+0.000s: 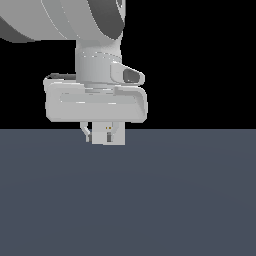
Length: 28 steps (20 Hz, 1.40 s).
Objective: Plug the charger into the wall socket.
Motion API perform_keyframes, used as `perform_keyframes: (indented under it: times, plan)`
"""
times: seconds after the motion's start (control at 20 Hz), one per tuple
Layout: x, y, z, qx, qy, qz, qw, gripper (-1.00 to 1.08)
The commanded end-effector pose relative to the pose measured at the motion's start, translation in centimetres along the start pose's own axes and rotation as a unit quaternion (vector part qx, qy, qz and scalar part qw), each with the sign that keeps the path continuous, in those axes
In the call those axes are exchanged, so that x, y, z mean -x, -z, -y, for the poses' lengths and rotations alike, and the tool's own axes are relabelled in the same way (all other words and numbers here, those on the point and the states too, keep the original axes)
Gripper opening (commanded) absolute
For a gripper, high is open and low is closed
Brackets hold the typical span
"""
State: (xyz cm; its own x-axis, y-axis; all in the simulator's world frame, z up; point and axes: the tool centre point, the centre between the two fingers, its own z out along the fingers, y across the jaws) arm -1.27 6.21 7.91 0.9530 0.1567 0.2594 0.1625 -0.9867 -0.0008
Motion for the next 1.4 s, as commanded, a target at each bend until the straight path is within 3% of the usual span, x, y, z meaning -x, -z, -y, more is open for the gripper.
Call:
perform_keyframes:
  times: [0.0,0.65,1.35]
  plan:
    - [-0.7,0.3,0.1,0.007,-0.024,0.0,0.9997,-1.0]
    - [-3.1,1.2,0.0,0.03,-0.111,0.002,0.9934,-1.0]
    - [-3.4,1.2,-0.1,0.033,-0.121,0.003,0.9921,-1.0]
